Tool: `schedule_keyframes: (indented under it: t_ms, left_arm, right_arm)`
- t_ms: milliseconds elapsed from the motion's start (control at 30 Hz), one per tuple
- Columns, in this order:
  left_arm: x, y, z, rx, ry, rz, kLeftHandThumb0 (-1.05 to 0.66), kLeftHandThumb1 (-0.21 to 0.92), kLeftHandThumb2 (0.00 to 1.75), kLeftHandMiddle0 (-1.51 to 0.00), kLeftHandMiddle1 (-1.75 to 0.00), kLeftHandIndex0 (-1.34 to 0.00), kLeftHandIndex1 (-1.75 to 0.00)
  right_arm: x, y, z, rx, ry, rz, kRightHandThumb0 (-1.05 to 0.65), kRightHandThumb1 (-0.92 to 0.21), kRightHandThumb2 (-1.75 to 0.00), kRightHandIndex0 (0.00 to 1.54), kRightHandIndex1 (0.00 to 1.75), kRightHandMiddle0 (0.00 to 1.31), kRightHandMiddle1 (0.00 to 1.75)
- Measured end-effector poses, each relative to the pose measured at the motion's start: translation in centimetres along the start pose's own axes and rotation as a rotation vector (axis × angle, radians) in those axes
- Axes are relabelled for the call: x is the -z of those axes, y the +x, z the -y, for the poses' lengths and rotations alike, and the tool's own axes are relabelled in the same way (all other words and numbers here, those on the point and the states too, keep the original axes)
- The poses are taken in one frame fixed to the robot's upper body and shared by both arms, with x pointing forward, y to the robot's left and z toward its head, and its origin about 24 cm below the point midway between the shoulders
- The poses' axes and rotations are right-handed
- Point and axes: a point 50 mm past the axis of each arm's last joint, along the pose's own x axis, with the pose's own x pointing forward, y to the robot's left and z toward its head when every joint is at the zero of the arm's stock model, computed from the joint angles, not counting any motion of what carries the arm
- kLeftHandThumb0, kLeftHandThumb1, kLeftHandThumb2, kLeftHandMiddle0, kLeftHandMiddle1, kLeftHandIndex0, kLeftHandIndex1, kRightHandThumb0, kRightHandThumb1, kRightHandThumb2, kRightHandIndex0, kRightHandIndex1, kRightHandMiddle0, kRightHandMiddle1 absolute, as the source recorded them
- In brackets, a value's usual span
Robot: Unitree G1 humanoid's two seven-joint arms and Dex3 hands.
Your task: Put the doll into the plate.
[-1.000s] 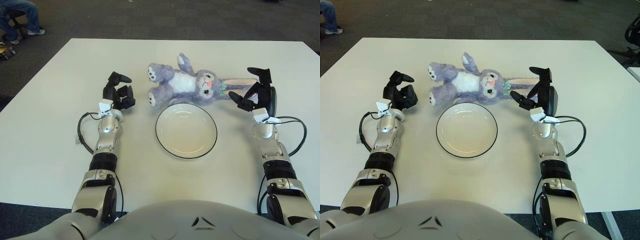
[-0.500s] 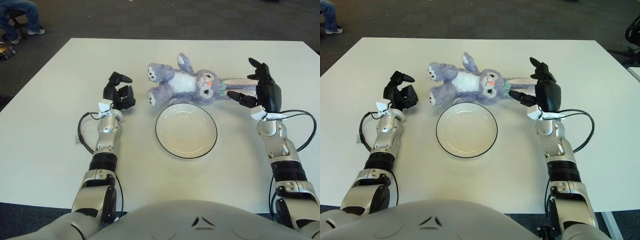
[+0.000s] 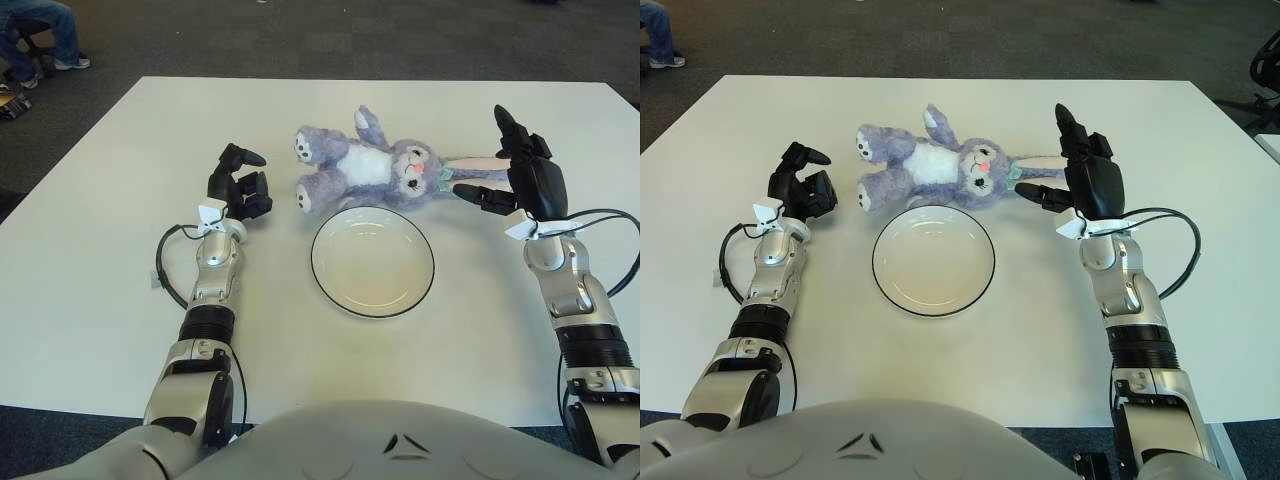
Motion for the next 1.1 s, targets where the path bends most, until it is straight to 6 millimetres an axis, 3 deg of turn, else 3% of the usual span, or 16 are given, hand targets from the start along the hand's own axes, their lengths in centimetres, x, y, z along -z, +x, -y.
schedule_keyframes:
  t_ms: [200,267,300,400,500,700,800,900,1100]
  left_arm:
    - [-0.1,0.0,0.1,0.001,0.001,0.011,-0.43,0.46,1.13,-1.21,-1.75,-0.5,-1.75]
    - [-0.1,0.0,0.1,0.002,0.001,0.016,-0.43,0.47,1.12,-1.22,-1.75,-0.49,-1.75]
    - [-0.2,0.0,0.2,0.003,0.001,0.018,-0.43,0.47,1.12,-1.22,-1.75,-0.49,-1.75]
    - [-0.2,0.0,0.2,0.006,0.001,0.023,-0.43,0.48,1.11,-1.21,-1.75,-0.48,-1.75]
    - [-0.3,0.0,0.3,0.01,0.002,0.028,-0.43,0.49,1.1,-1.21,-1.75,-0.47,-1.75]
    - [-0.3,0.0,0.4,0.016,0.004,0.031,-0.42,0.49,1.09,-1.2,-1.75,-0.47,-1.75]
    - [-0.4,0.0,0.6,0.023,0.011,0.035,-0.42,0.5,1.09,-1.2,-1.75,-0.47,-1.75]
    - [-0.4,0.0,0.7,0.027,0.014,0.036,-0.42,0.5,1.09,-1.2,-1.75,-0.47,-1.75]
    - [-0.4,0.0,0.7,0.023,0.017,0.038,-0.42,0.5,1.08,-1.21,-1.75,-0.47,-1.75]
  right_arm:
    - [-0.2,0.2,0.4,-0.014,-0.018,0.019,-1.05,-0.92,-0.25,0.0,1.75,0.01,0.09]
    - [-0.3,0.2,0.6,-0.015,-0.026,0.026,-1.05,-0.92,-0.24,0.0,1.45,0.01,0.1]
    - [-0.3,0.2,0.6,-0.017,-0.031,0.032,-1.04,-0.92,-0.23,0.0,1.2,0.0,0.08]
    - [-0.5,0.2,0.6,-0.023,-0.052,0.053,-1.02,-0.92,-0.21,0.0,0.78,0.0,0.03]
    - [-0.7,0.3,0.4,-0.041,-0.078,0.08,-0.98,-0.91,-0.19,0.0,0.57,0.0,0.01]
    - [-1.4,0.7,0.1,-0.072,-0.082,0.116,-0.92,-0.87,-0.17,0.01,0.42,0.0,0.01]
    - [-1.8,1.1,0.0,-0.106,-0.074,0.134,-0.9,-0.85,-0.17,0.01,0.54,0.0,0.04]
    - [-2.2,1.3,-0.1,-0.141,-0.052,0.147,-0.94,-0.86,-0.16,0.0,1.18,0.0,0.11]
    - [-2.7,1.9,-0.3,-0.221,-0.006,0.164,-0.95,-0.87,-0.15,0.02,1.64,0.0,0.14]
